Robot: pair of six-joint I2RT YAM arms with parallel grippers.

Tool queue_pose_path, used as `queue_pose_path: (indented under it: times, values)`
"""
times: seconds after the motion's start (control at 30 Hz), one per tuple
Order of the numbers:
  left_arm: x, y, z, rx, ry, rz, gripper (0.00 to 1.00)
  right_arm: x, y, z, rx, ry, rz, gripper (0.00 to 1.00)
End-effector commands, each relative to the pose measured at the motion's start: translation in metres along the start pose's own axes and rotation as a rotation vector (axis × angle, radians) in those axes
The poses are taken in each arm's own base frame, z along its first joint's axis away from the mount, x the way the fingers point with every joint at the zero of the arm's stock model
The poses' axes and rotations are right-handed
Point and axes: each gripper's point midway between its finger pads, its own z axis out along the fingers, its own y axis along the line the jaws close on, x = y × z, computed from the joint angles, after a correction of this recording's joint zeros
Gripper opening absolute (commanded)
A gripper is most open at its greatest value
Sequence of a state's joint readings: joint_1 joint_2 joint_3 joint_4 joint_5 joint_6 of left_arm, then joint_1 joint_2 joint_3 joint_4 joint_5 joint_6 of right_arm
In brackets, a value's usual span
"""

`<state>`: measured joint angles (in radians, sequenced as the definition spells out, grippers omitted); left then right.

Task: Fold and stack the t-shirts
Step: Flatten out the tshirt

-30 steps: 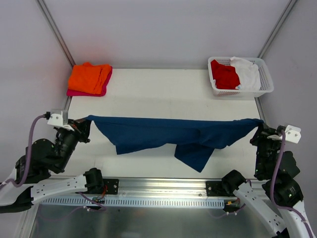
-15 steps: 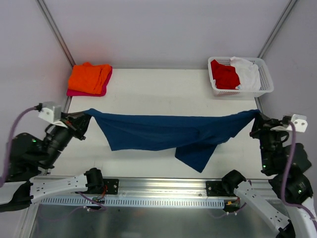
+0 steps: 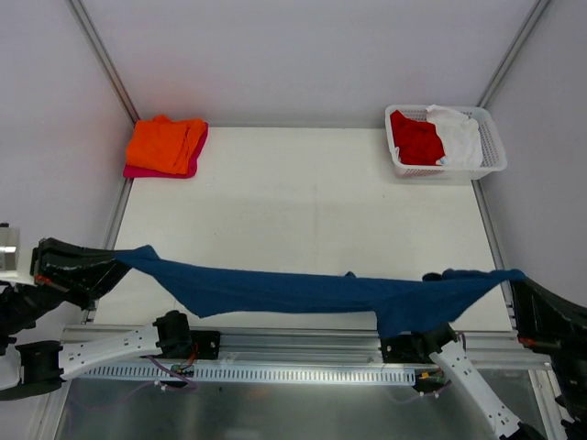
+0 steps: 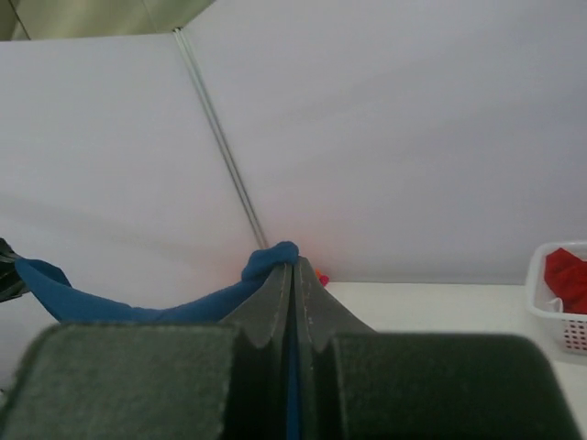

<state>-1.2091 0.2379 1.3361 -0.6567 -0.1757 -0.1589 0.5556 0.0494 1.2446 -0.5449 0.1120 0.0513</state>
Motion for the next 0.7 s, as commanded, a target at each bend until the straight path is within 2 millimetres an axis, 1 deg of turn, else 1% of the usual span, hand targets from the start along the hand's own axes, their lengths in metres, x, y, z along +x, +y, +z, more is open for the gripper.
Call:
queue_pose_path:
  times: [0.0, 0.03, 0.1, 0.13, 0.17, 0.23, 0.27, 0.3, 0.33, 0.37, 0.4, 0.43, 0.5, 0.57, 0.6, 0.63, 0.67]
  values:
    - [-0.013, -0.034, -0.024, 0.181, -0.048, -0.124, 0.00, -0.014, 0.026, -0.022, -0.082, -0.052, 0.106, 0.01]
    - [-0.016, -0.043, -0.031, 0.236, -0.052, -0.131, 0.00, -0.021, 0.041, -0.034, -0.138, -0.080, 0.091, 0.00]
    - [-0.023, -0.047, -0.040, 0.267, -0.074, -0.148, 0.00, -0.028, 0.058, -0.037, -0.187, -0.093, 0.084, 0.00]
    - [-0.028, -0.049, -0.045, 0.280, -0.089, -0.150, 0.00, -0.031, 0.063, -0.039, -0.193, -0.099, 0.073, 0.01]
    - [-0.030, -0.052, -0.049, 0.298, -0.095, -0.153, 0.00, -0.035, 0.070, -0.036, -0.182, -0.101, 0.053, 0.01]
    - [-0.033, -0.057, -0.054, 0.328, -0.100, -0.152, 0.00, -0.037, 0.080, -0.034, -0.179, -0.105, 0.027, 0.01]
    - [-0.034, -0.059, -0.054, 0.338, -0.094, -0.168, 0.00, -0.044, 0.087, -0.036, -0.191, -0.131, 0.020, 0.01]
    - [-0.036, -0.066, -0.057, 0.376, -0.089, -0.170, 0.00, -0.048, 0.093, -0.037, -0.203, -0.154, 0.034, 0.01]
    - [-0.042, -0.073, -0.063, 0.416, -0.100, -0.169, 0.00, -0.051, 0.100, -0.038, -0.204, -0.181, 0.022, 0.01]
    - [-0.045, -0.079, -0.062, 0.444, -0.092, -0.174, 0.00, -0.064, 0.109, -0.043, -0.228, -0.243, 0.010, 0.01]
    - [-0.047, -0.086, -0.065, 0.484, -0.089, -0.171, 0.00, -0.071, 0.110, -0.043, -0.209, -0.286, 0.022, 0.00]
    - [-0.057, -0.090, -0.070, 0.512, -0.114, -0.166, 0.00, -0.077, 0.113, -0.044, -0.179, -0.328, 0.001, 0.01]
    - [-0.064, -0.096, -0.074, 0.548, -0.134, -0.153, 0.00, -0.092, 0.121, -0.047, -0.153, -0.393, -0.070, 0.01]
    - [-0.071, -0.101, -0.077, 0.580, -0.160, -0.141, 0.00, -0.095, 0.128, -0.045, -0.134, -0.410, -0.120, 0.00]
    - [-0.073, -0.107, -0.081, 0.621, -0.163, -0.134, 0.00, -0.095, 0.136, -0.043, -0.162, -0.402, -0.138, 0.00]
    - [-0.079, -0.112, -0.084, 0.651, -0.188, -0.131, 0.00, -0.098, 0.144, -0.043, -0.188, -0.421, -0.139, 0.01]
    - [-0.081, -0.115, -0.085, 0.670, -0.191, -0.131, 0.00, -0.097, 0.147, -0.043, -0.205, -0.421, -0.133, 0.00]
